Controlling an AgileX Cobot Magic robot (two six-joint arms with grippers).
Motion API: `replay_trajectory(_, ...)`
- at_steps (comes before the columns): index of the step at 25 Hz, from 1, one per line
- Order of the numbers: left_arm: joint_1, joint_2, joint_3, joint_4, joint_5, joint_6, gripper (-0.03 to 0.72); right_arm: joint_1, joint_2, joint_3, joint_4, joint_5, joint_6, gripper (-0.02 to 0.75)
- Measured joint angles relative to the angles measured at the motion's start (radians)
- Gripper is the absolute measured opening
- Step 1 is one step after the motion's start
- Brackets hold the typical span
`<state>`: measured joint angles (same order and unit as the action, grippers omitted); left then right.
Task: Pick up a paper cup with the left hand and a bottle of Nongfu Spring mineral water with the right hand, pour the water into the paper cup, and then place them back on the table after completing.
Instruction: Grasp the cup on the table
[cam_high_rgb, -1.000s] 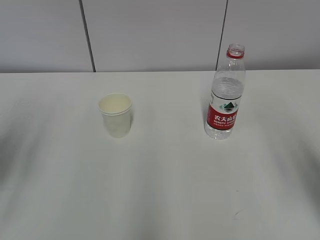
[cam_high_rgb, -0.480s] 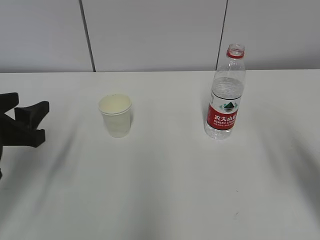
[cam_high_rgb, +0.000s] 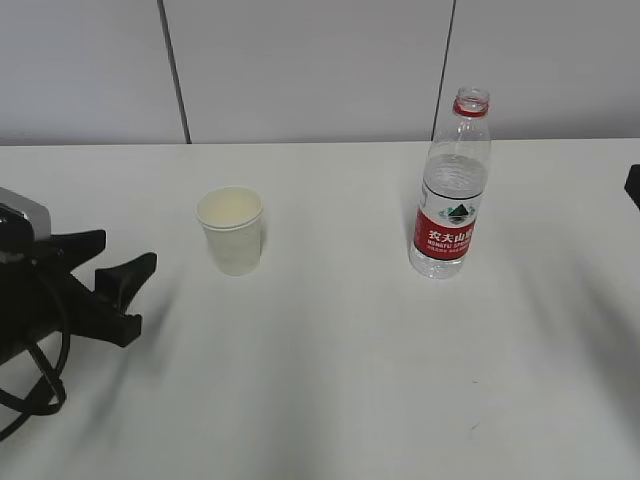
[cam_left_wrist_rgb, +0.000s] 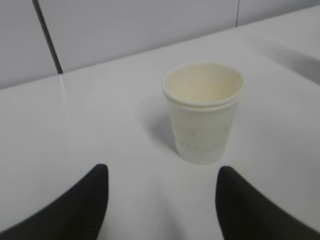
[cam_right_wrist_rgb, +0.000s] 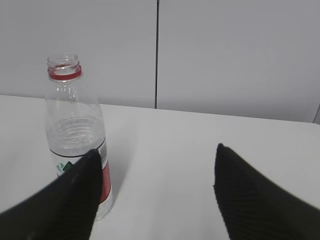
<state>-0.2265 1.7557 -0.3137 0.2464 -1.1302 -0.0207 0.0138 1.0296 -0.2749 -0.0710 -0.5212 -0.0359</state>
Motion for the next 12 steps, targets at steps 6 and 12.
replay_trajectory(6, 0.000, 0.128, -0.044, 0.051, -0.005, -0.003, 0.439, 0.000, 0.011, 0.000, 0.000, -0.029, 0.000, 0.517)
replay_trajectory(12, 0.000, 0.219, -0.157, 0.084, -0.011, -0.139, 0.534, 0.000, 0.011, 0.000, 0.000, -0.052, 0.002, 0.517)
